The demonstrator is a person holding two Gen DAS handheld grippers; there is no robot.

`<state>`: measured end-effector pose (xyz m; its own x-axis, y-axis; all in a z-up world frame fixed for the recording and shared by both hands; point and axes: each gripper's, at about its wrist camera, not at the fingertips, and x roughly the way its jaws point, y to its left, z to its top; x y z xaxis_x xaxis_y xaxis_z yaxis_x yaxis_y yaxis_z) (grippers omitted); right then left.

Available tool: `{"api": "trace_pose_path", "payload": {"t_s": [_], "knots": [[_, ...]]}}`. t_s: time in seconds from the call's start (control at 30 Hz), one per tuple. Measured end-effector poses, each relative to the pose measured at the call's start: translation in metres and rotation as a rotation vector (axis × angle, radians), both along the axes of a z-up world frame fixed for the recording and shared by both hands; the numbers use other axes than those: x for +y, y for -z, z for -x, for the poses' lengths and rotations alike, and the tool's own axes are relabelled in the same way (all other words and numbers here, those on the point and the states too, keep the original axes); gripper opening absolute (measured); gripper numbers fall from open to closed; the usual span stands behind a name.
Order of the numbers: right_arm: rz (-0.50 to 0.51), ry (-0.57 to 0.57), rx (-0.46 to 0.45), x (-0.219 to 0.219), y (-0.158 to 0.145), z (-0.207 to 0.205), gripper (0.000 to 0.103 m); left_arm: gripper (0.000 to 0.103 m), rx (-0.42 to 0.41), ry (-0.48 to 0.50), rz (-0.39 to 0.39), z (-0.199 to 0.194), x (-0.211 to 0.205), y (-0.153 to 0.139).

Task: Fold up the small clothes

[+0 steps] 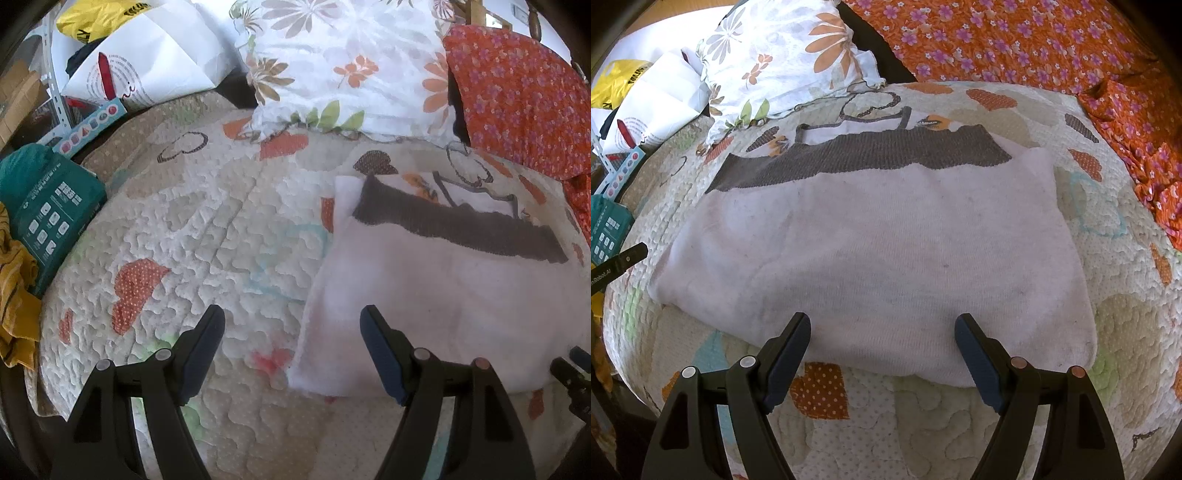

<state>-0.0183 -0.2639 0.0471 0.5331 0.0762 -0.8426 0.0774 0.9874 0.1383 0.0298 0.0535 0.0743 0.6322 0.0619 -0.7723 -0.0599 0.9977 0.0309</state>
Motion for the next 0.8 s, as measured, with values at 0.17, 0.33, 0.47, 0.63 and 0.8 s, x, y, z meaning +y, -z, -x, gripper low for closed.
{"api": "trace_pose_path", "payload": {"t_s": [0.17, 0.33, 0.47, 0.63, 0.8], "knots": [[0.002, -0.001, 0.001, 0.001, 0.0, 0.0, 0.084, 0.075, -0.032, 0.003, -0.011, 0.003, -0.002, -0.005], [0.006, -0.003, 0.001, 0.001, 0.0, 0.0, 0.084, 0.075, -0.062, 0.009, -0.016, 0.008, -0.006, -0.011], [0.007, -0.002, 0.0, 0.002, 0.0, 0.0, 0.084, 0.075, -0.085, 0.014, -0.014, 0.011, -0.007, -0.016], [0.011, -0.004, 0.0, 0.002, -0.001, 0.0, 0.085, 0.075, -0.111, 0.03, 0.01, 0.015, -0.009, -0.021], [0.018, -0.007, 0.0, 0.003, -0.001, 0.001, 0.085, 0.079, -0.115, 0.072, 0.052, 0.018, -0.014, -0.023]]}}
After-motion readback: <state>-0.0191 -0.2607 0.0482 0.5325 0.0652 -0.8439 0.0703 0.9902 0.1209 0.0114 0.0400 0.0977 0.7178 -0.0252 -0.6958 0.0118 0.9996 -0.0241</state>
